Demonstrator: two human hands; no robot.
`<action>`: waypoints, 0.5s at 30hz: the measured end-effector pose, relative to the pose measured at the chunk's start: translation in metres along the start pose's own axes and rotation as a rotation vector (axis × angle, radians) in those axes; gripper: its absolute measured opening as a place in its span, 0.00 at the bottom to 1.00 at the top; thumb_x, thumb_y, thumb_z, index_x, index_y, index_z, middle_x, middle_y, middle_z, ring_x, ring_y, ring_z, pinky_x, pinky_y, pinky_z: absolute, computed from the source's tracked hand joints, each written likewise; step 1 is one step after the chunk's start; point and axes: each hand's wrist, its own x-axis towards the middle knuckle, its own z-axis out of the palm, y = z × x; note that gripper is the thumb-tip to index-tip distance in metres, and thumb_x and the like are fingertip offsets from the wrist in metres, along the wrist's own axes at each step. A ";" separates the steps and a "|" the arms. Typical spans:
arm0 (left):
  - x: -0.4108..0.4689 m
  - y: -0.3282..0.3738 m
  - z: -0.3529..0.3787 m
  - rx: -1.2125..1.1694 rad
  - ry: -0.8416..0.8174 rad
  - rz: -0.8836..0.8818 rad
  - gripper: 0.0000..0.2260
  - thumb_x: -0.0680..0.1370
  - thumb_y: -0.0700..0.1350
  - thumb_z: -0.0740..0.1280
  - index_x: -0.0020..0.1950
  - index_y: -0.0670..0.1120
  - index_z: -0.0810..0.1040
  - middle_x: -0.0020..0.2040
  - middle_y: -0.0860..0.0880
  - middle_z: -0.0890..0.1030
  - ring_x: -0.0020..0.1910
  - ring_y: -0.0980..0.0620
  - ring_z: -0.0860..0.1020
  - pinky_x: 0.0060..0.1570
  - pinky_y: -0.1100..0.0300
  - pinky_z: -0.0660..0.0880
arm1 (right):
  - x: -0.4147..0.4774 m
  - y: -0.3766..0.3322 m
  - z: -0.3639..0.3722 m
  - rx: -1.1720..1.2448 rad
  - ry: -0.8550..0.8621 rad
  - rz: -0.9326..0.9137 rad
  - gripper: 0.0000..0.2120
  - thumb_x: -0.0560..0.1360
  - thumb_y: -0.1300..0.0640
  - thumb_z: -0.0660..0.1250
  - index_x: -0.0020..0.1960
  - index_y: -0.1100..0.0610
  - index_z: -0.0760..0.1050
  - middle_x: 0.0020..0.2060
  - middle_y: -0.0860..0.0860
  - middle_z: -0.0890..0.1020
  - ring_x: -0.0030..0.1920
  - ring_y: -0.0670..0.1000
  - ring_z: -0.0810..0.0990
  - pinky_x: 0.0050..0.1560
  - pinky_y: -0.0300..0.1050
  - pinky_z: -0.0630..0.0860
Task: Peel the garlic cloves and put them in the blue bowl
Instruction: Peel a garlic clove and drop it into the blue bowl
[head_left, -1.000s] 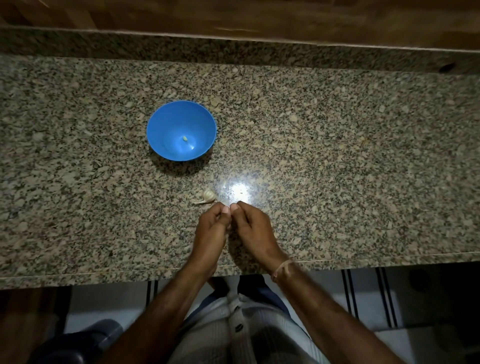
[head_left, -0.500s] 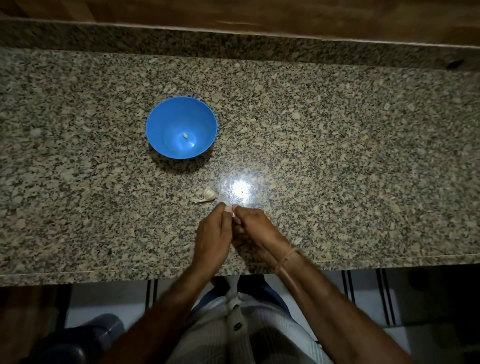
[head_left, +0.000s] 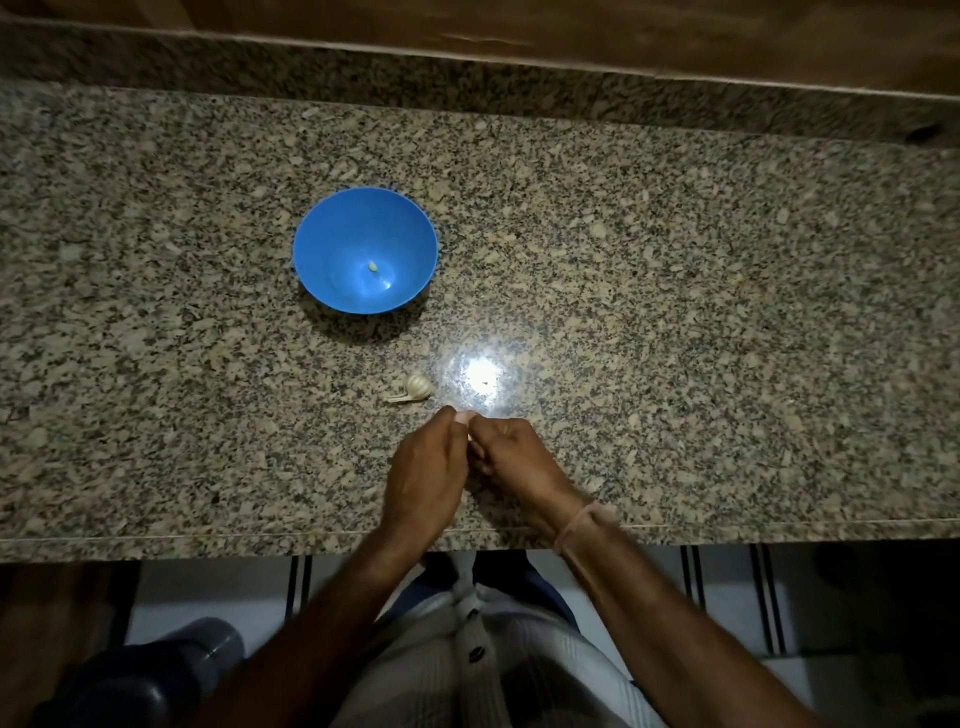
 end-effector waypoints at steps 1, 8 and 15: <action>0.003 -0.002 0.000 -0.036 -0.014 -0.059 0.18 0.86 0.54 0.54 0.46 0.47 0.78 0.37 0.48 0.81 0.37 0.47 0.80 0.39 0.46 0.77 | 0.000 0.005 0.000 -0.153 0.078 -0.126 0.25 0.85 0.47 0.65 0.30 0.52 0.68 0.23 0.43 0.69 0.26 0.44 0.66 0.31 0.40 0.66; 0.003 0.006 0.000 0.041 0.009 -0.065 0.20 0.87 0.53 0.54 0.45 0.45 0.79 0.36 0.46 0.80 0.35 0.47 0.78 0.37 0.48 0.73 | 0.009 0.011 -0.001 -0.374 0.247 -0.288 0.25 0.85 0.49 0.66 0.29 0.49 0.68 0.21 0.40 0.72 0.25 0.41 0.68 0.29 0.37 0.64; 0.010 0.024 -0.006 -0.511 -0.206 -0.607 0.20 0.87 0.53 0.58 0.36 0.47 0.71 0.26 0.53 0.68 0.23 0.53 0.64 0.24 0.62 0.58 | 0.006 0.016 0.002 -0.430 0.272 -0.309 0.21 0.86 0.51 0.64 0.34 0.51 0.72 0.26 0.45 0.75 0.28 0.42 0.68 0.30 0.42 0.65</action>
